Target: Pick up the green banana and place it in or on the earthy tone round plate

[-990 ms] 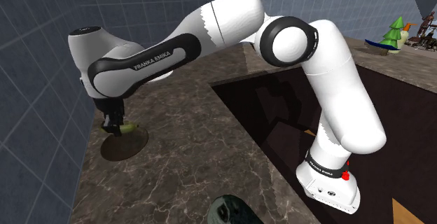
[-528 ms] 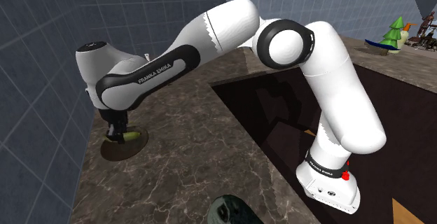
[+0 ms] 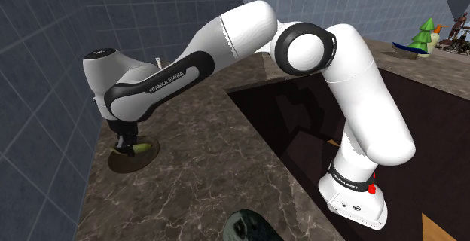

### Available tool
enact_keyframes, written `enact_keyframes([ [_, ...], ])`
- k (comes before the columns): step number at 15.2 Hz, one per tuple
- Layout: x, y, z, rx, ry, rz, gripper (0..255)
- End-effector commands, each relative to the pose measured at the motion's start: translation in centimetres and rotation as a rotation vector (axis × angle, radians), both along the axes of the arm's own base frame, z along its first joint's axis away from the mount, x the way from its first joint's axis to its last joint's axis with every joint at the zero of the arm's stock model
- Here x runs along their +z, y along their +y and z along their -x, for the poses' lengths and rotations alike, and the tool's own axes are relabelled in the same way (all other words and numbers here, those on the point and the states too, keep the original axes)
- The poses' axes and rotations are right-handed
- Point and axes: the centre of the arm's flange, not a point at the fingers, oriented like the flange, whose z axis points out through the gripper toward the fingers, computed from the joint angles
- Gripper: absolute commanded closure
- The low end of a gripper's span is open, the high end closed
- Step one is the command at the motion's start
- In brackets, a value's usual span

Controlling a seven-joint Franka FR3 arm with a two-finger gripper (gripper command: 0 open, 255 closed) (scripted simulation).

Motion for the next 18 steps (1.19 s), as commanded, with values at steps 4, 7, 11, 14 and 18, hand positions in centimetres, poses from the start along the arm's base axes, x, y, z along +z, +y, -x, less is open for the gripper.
enact_keyframes([
  [4, 0.0, 0.0, 0.0, 0.0, 0.0, 0.0, 0],
  [7, 0.0, 0.0, 0.0, 0.0, 0.0, 0.0, 0],
  [11, 5.0, -0.2, 0.5, 0.0, 0.0, 0.0, 0],
  [14, 5.0, -0.2, 0.5, 0.0, 0.0, 0.0, 0],
  [18, 5.0, -0.2, 0.5, 0.0, 0.0, 0.0, 0],
])
